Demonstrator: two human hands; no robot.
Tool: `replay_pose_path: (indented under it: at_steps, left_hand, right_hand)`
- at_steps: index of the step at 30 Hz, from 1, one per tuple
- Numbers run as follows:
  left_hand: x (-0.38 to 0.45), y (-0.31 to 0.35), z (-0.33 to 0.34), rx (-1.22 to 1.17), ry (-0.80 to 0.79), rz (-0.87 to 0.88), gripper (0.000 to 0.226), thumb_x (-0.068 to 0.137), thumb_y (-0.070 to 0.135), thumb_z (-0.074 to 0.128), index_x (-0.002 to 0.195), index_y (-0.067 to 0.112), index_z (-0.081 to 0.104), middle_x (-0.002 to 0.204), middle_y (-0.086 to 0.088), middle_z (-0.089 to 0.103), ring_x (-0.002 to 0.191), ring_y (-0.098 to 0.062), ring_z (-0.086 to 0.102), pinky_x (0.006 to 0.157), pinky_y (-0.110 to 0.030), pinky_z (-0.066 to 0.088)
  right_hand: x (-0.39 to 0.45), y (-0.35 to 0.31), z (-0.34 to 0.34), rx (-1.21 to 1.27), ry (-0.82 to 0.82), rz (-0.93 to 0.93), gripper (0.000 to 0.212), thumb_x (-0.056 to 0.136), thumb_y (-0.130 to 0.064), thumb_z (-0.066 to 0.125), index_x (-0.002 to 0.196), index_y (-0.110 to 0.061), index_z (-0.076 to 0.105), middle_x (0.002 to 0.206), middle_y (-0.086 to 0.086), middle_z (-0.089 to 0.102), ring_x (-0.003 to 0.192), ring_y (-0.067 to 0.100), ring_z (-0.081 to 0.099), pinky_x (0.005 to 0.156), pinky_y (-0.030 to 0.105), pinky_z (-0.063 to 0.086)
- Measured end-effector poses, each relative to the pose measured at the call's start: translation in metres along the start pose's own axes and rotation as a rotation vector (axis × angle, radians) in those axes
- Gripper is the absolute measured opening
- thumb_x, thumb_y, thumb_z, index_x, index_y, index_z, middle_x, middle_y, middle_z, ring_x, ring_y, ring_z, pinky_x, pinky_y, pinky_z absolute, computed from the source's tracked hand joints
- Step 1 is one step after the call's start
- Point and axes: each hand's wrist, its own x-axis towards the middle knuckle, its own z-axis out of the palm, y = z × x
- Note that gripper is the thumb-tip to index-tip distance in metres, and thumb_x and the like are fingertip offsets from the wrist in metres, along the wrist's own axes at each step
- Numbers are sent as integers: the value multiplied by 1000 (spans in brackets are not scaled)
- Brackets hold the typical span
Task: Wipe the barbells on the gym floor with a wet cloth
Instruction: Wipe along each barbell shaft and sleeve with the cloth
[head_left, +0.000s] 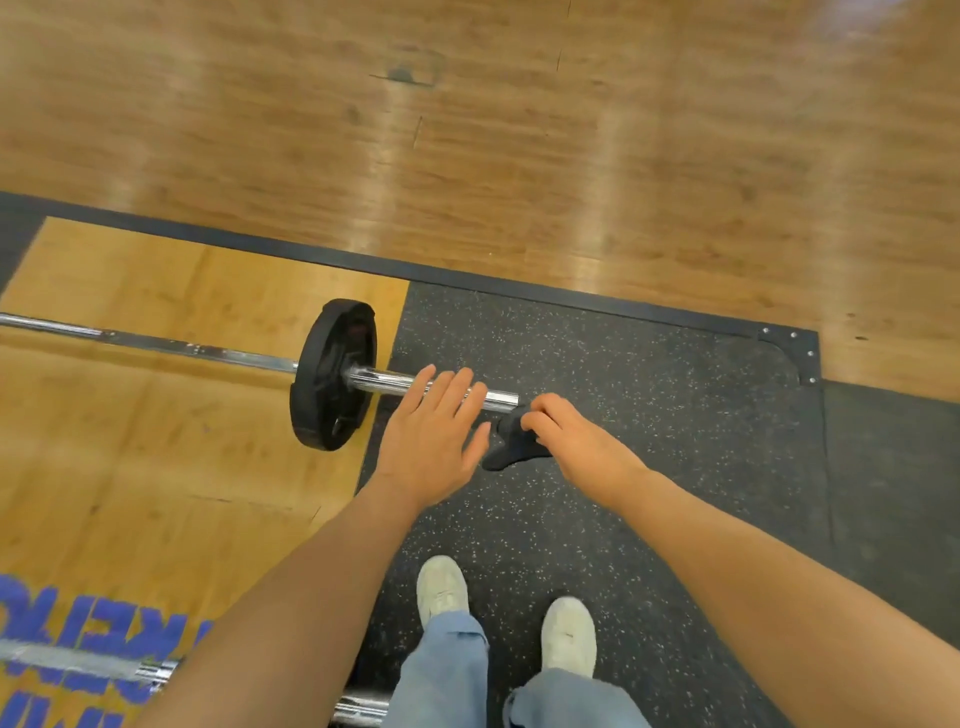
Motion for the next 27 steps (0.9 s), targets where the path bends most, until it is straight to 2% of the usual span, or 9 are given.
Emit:
replay_pose_path:
  at_steps: [2, 5, 7, 12, 14, 16, 20, 24, 27]
  left_hand:
    - [2, -8, 32, 6, -13, 8, 47, 95, 37, 41, 123, 6, 61, 127, -13, 62, 115, -29, 58, 110, -46, 33]
    - [0, -13, 88, 27, -20, -1, 47, 95, 37, 41, 124, 6, 59, 127, -12, 61, 115, -29, 57, 112, -45, 31]
    - [-2, -15, 127, 20, -16, -32, 47, 94, 37, 42, 124, 5, 59, 127, -13, 61, 115, -30, 57, 112, -45, 31]
    - [-10, -16, 218, 4, -12, -92, 48, 95, 36, 45, 128, 2, 57, 130, -16, 60, 118, -32, 57, 112, -48, 33]
    - [-11, -19, 252, 12, 16, -96, 47, 95, 34, 46, 128, 2, 58, 130, -16, 60, 119, -33, 57, 111, -49, 35]
    - [-6, -26, 280, 29, 40, -98, 45, 95, 34, 47, 127, 3, 58, 130, -15, 60, 118, -32, 57, 112, -48, 34]
    - [7, -44, 322, 59, 88, -113, 43, 99, 32, 42, 129, 4, 56, 132, -13, 58, 120, -30, 55, 112, -47, 33]
    - [25, -56, 347, 54, 150, -118, 43, 101, 31, 41, 130, 3, 56, 133, -13, 58, 122, -30, 55, 112, -48, 33]
    - [33, -61, 359, 45, 161, -115, 44, 102, 32, 38, 129, 3, 58, 134, -13, 58, 124, -30, 55, 113, -48, 32]
  right_hand:
    - [13, 16, 27, 65, -60, 6, 34, 98, 1, 49, 132, -5, 51, 135, 8, 44, 110, 25, 47, 87, 30, 40]
    - [31, 46, 75, 106, -23, -3, 57, 73, 23, 62, 126, 3, 57, 131, 18, 53, 108, 35, 56, 85, 38, 51]
    - [41, 68, 109, 112, -38, -17, 64, 66, 27, 61, 125, 3, 58, 129, 18, 55, 108, 35, 57, 86, 41, 54]
    - [61, 97, 186, 245, -18, 0, 52, 77, 24, 54, 124, 0, 59, 122, 12, 54, 104, 16, 47, 92, 30, 44]
    - [69, 109, 213, 276, -5, 21, 46, 84, 21, 51, 124, 0, 59, 125, 12, 53, 107, 15, 44, 96, 31, 42]
    - [86, 124, 233, 238, 58, 13, 44, 85, 21, 50, 123, 1, 60, 125, 14, 54, 109, 21, 47, 97, 36, 44]
    - [118, 152, 256, 153, 232, 68, 37, 84, 15, 50, 117, 5, 61, 119, 20, 56, 107, 28, 48, 93, 22, 33]
    - [130, 168, 284, -41, 416, 75, 24, 82, 4, 59, 104, 2, 67, 107, 17, 65, 90, 32, 57, 80, 42, 50]
    - [124, 159, 303, -27, 550, 190, 30, 92, -7, 52, 115, 3, 68, 124, 18, 65, 111, 27, 49, 99, 40, 44]
